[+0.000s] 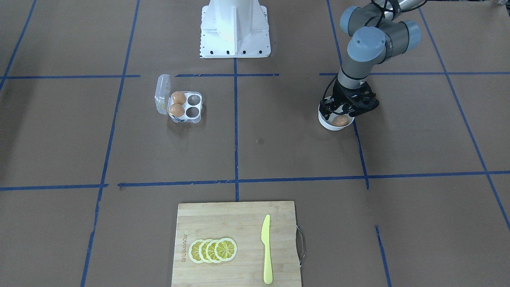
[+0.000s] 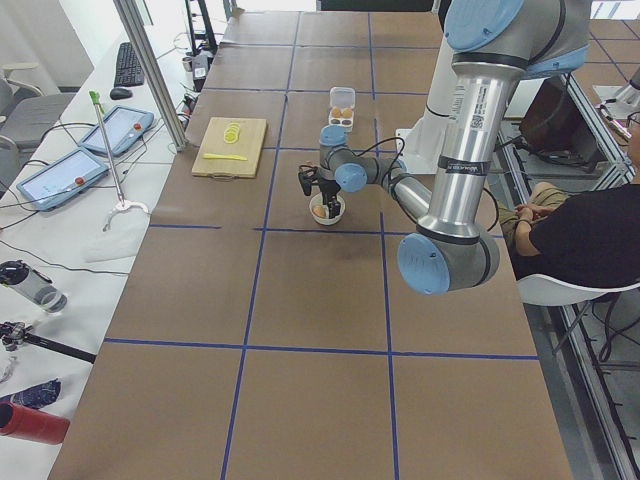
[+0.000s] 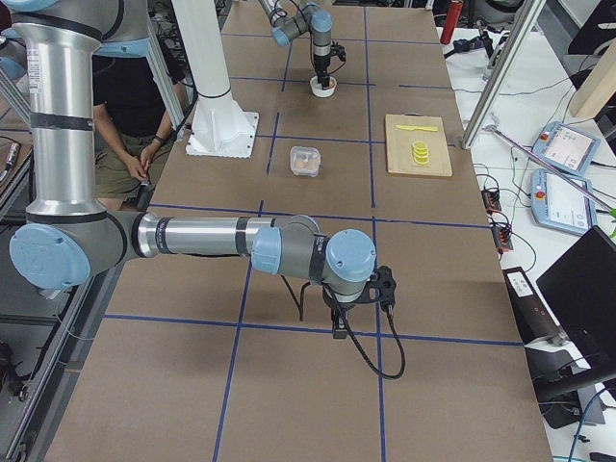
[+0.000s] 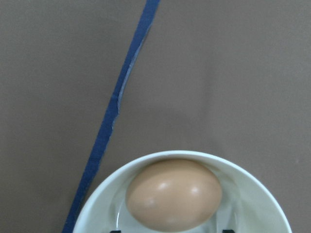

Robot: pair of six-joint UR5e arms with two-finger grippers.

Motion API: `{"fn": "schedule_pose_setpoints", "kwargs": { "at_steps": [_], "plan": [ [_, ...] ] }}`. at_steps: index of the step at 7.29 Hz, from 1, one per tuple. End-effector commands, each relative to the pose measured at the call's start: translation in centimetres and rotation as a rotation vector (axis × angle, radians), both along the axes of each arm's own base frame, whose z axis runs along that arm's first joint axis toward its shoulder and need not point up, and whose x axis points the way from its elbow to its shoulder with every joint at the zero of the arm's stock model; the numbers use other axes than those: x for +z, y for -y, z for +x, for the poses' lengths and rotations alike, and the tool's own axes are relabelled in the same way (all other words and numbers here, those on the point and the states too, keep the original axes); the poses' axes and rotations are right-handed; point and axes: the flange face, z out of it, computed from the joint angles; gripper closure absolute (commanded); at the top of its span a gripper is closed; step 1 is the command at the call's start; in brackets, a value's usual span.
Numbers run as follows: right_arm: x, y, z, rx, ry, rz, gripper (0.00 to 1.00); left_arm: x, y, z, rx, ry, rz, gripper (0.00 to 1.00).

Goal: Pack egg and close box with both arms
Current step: 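Close the left gripper around the brown egg in the bowl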

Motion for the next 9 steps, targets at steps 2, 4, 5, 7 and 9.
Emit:
{"fn": "schedule_pose_setpoints", "kwargs": {
  "at_steps": [2,4,5,7,9],
  "plan": [
    [0.02,0.0,0.0,0.001,0.0,-0.001,0.0,0.12,0.18,0.0,-0.007,0.006,0.005,0.25],
    [0.02,0.0,0.0,0.001,0.0,-0.001,0.0,0.12,0.18,0.0,-0.007,0.006,0.005,0.26],
    [0.02,0.0,0.0,0.0,0.0,0.0,0.0,0.28,0.17,-0.01,-0.007,0.008,0.004,0.26],
    [0.18,-0.09,-0.01,0.0,0.0,-0.005,0.0,0.12,0.18,0.0,-0.007,0.006,0.005,0.28],
    [0.18,-0.09,-0.01,0.0,0.0,-0.005,0.0,0.14,0.18,0.0,-0.007,0.007,0.004,0.29]
  ]
}}
